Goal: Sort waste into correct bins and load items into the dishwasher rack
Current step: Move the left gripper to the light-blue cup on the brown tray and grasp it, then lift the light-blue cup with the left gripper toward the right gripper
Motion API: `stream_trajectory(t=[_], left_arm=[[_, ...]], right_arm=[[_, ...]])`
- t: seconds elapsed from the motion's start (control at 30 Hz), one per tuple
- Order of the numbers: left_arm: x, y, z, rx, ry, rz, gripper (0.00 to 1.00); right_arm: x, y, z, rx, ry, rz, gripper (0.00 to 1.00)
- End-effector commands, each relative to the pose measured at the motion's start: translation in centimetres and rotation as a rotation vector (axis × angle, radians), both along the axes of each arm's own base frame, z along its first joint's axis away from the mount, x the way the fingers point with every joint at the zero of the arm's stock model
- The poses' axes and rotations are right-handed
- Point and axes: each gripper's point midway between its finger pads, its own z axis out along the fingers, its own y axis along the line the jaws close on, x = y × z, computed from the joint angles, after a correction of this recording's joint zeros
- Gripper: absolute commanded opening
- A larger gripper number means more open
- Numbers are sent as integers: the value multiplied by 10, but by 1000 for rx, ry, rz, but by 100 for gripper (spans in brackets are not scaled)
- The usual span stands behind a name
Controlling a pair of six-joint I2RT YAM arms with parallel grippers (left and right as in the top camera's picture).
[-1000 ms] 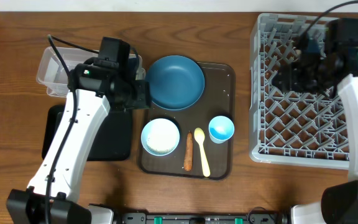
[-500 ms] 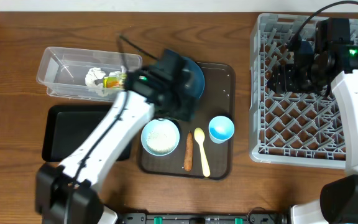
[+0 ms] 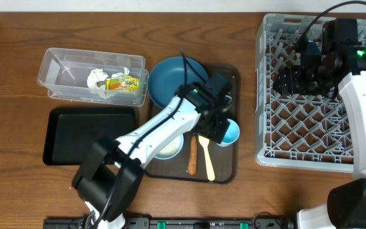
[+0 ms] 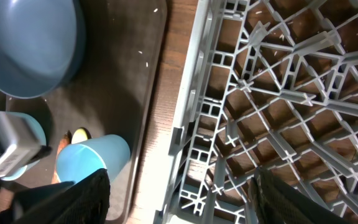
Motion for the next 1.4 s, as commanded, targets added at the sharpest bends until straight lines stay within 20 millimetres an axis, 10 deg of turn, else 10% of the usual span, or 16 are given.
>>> stream_trajectory(t=[0.0,0.1,0.37,0.63,0.93,1.37], left_arm=[[1,-3,-11,11,11,-7,60],[1,-1,-14,18,15,-4,31],[6,2,-13,15,11,11,6],[31,31,8,-8,-15,107,6],[83,87,101,-355,-58,382,6],[85,84,208,-1094,51,92,6]], right_arm=[[0,4,-3,-6,6,24,72],[0,4,-3,-6,6,24,72],[0,3,-4,-13,7,22,72],[-2,-16,-8,-115,24,-21,75],[0,-30,-9,-173,30,-112,78],[-22,112,57,587,-332,658,89]])
